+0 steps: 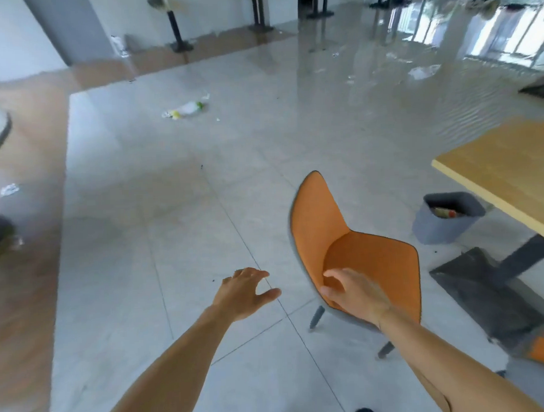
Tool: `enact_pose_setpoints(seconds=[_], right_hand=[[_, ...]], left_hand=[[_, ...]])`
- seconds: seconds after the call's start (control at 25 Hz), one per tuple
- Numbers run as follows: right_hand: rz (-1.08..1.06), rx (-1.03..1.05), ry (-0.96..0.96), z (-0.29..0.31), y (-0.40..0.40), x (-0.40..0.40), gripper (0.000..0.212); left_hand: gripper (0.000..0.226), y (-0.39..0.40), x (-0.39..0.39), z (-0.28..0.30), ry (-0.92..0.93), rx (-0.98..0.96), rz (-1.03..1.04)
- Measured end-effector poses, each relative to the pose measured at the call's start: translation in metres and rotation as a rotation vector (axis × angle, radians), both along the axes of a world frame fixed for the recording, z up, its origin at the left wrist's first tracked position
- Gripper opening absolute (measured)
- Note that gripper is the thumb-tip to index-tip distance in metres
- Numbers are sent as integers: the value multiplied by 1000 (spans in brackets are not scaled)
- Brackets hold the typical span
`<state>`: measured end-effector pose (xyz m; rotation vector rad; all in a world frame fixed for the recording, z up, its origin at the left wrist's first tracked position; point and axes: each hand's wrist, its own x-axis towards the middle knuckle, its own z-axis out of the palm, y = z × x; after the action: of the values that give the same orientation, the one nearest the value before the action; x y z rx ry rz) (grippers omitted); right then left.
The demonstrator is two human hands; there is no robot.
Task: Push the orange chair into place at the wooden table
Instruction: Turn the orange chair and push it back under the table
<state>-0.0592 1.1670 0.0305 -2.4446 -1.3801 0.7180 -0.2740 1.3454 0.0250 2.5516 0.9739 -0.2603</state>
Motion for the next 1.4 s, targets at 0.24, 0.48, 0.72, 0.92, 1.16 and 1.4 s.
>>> enact_pose_setpoints(seconds=[0.24,0.48,0.72,0.92,1.16,1.4], right_hand=[[66,48,-43,-2,109,0,48],[-42,92,-52,-19,175,65,51],[-136,-1,27,-39,207,130,68],[-194,-92,92,-55,212,156,77],[-407,-38,289,-71,219,152,79],[-716,20,438,-79,265,130,91]], left_hand=[[71,78,-3,0,-86,-30,70],[68,159,74,-7,-57,-44,-8],[70,229,190,-9,91,-25,-224],[82,261,279,-14,231,4,-575],[99,281,375,-28,398,260,-1184],[104,286,431,-63,476,234,-1628]])
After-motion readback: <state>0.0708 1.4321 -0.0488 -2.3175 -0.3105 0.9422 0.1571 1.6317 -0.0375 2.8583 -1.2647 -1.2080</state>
